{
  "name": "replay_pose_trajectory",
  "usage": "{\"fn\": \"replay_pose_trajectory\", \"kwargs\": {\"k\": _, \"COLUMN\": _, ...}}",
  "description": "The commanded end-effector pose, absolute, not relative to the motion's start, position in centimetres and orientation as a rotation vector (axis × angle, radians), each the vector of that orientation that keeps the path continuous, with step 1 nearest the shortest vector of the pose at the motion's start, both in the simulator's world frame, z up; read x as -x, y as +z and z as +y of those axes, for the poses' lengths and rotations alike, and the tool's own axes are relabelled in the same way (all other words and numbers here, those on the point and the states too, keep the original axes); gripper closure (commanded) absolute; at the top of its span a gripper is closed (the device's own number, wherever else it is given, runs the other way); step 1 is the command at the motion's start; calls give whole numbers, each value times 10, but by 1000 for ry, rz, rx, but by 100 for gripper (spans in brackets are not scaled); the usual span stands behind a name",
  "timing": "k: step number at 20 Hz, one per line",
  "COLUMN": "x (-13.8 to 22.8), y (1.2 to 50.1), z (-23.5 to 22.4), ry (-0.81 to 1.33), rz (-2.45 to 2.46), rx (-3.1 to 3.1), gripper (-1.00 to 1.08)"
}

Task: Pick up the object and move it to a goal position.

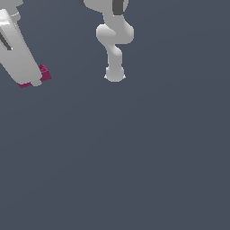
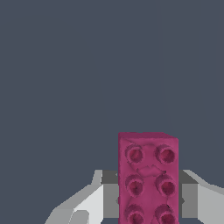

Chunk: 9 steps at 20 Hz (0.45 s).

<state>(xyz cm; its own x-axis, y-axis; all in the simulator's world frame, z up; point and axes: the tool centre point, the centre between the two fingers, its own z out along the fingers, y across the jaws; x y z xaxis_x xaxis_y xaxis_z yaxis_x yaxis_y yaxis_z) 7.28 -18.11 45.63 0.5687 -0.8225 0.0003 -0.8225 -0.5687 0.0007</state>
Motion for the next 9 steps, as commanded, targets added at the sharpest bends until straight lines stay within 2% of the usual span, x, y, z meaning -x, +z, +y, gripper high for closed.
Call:
{"fn": "replay_pose_trajectory", "kwargs": {"k": 1, "x": -73, "y": 460, "z": -182, "ry": 0, "rz": -1458, "rx": -2783, "gripper": 108}}
{"fn": "replay_pose_trajectory", "kwargs": {"k": 9, "x": -74, "y": 463, "z": -183, "ry": 0, "rz": -1458, "rx": -2783, "gripper": 108}}
